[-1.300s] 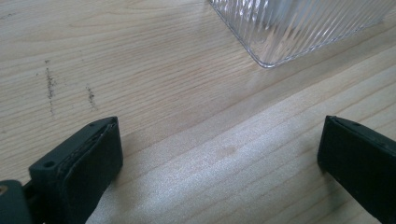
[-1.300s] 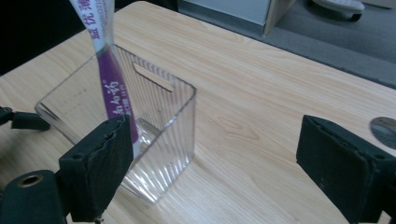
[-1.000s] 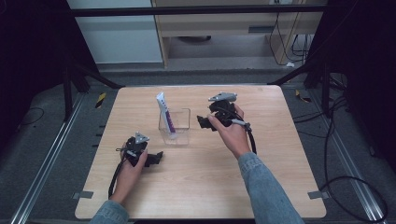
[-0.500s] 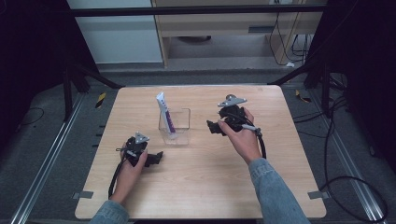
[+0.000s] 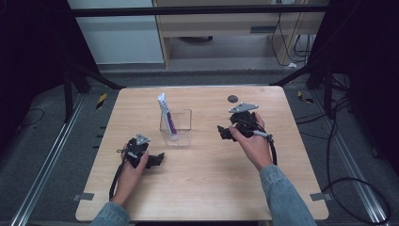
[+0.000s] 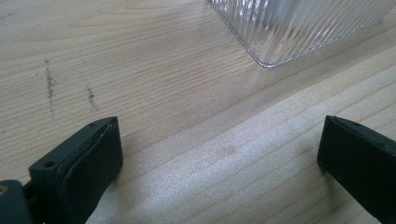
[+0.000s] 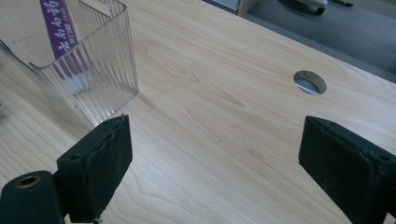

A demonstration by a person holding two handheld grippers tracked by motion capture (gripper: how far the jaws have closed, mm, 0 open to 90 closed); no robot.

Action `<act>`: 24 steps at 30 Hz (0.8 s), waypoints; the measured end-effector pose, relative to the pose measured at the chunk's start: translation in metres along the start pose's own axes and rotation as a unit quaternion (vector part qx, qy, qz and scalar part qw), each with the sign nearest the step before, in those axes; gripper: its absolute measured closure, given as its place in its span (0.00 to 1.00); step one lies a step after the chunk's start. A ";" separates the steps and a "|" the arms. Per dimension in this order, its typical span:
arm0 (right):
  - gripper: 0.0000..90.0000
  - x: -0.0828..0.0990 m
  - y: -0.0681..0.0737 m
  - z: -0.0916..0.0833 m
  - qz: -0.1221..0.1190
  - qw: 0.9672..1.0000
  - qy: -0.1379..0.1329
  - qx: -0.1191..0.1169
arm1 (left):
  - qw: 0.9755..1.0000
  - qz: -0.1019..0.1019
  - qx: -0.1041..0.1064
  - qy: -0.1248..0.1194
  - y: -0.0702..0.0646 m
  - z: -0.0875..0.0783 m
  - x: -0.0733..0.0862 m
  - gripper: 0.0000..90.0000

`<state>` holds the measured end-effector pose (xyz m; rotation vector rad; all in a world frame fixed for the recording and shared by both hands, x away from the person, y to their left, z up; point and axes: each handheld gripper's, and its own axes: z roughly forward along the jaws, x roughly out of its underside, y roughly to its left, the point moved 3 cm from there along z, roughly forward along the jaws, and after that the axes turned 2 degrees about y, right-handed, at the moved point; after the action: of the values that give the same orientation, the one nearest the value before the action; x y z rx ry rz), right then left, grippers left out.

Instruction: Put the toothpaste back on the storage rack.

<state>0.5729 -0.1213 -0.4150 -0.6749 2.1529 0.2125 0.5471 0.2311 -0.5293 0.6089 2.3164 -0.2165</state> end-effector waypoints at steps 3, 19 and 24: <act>0.11 0.003 -0.003 -0.001 0.003 1.000 0.002 0.002 | 1.000 0.000 0.000 0.000 0.000 0.000 0.000 0.00; 0.11 0.034 -0.020 0.001 0.020 0.999 0.023 0.017 | 1.000 0.000 0.000 0.000 0.000 0.000 0.000 0.00; 0.12 0.047 -0.024 0.004 0.025 0.999 0.034 0.019 | 1.000 0.001 0.000 0.000 0.000 0.000 0.000 0.00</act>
<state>0.5648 -0.1588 -0.4518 -0.6151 2.2354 0.1783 0.5471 0.2312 -0.5293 0.6104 2.3164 -0.2158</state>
